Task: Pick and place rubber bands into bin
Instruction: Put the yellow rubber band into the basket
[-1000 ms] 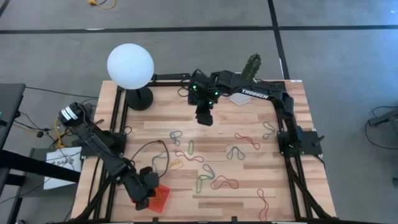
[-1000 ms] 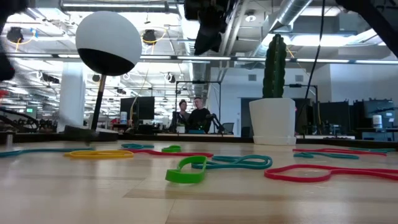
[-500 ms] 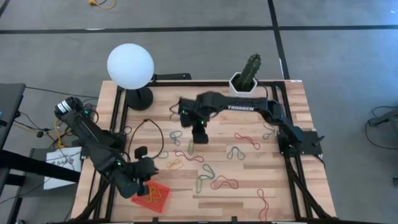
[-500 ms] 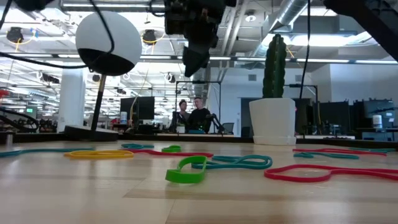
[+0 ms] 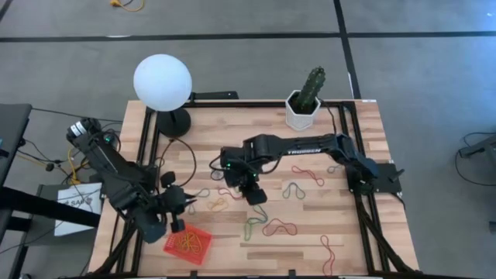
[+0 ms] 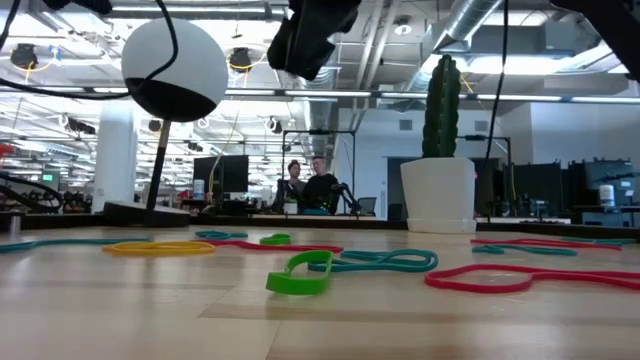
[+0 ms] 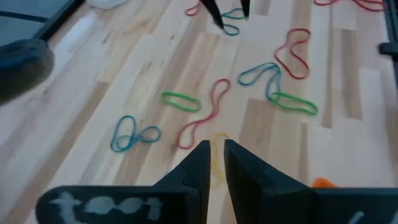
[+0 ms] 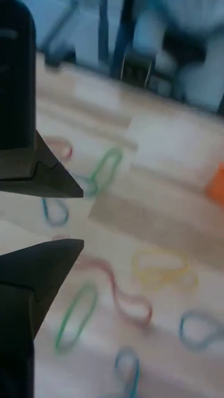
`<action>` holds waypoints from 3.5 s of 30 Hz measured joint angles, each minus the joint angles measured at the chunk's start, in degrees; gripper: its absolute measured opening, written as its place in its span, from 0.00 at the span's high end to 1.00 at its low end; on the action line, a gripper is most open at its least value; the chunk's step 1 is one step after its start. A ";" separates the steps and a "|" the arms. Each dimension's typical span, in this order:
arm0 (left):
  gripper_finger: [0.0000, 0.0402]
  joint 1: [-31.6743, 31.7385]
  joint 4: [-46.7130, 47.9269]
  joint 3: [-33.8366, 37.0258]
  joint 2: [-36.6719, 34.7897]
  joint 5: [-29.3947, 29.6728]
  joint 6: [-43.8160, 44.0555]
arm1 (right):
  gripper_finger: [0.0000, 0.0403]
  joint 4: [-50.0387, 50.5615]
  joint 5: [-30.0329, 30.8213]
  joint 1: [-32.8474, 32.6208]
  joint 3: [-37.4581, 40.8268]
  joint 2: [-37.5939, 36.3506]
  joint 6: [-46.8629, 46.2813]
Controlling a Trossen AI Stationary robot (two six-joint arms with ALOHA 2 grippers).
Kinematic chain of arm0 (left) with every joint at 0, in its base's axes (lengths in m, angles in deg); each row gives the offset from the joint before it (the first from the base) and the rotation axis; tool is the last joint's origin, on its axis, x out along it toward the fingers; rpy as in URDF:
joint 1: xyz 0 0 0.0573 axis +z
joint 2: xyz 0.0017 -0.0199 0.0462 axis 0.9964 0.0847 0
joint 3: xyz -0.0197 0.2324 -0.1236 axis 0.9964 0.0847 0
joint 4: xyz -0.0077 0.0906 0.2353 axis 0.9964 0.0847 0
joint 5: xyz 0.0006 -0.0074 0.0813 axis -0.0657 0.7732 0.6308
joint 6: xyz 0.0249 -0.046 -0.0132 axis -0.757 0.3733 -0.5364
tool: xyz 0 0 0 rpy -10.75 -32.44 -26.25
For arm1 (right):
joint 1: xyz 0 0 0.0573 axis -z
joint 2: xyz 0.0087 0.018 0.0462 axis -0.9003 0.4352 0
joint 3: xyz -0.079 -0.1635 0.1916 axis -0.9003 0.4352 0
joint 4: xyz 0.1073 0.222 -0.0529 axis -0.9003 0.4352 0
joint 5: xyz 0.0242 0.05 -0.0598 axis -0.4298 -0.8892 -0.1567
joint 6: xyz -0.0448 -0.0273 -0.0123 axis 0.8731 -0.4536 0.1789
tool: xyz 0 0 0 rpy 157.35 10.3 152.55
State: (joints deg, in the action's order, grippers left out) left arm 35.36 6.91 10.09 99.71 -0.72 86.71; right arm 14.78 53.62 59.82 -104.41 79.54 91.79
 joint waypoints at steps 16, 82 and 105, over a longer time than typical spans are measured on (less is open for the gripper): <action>0.91 -9.60 2.87 0.02 -0.11 6.35 13.55 | 0.72 0.60 3.89 2.85 2.43 -25.97 -2.91; 0.90 22.86 -21.29 0.05 29.53 -25.61 -1.20 | 0.72 -29.24 38.05 -9.42 78.44 -58.29 -61.32; 0.91 22.99 -35.72 9.51 28.33 -21.94 -0.49 | 0.72 -35.08 37.96 -14.88 78.38 -54.78 -61.31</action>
State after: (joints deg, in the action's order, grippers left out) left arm 58.35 -28.81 19.60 128.03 -22.66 86.22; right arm -20.30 91.58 44.93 -26.03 24.76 30.48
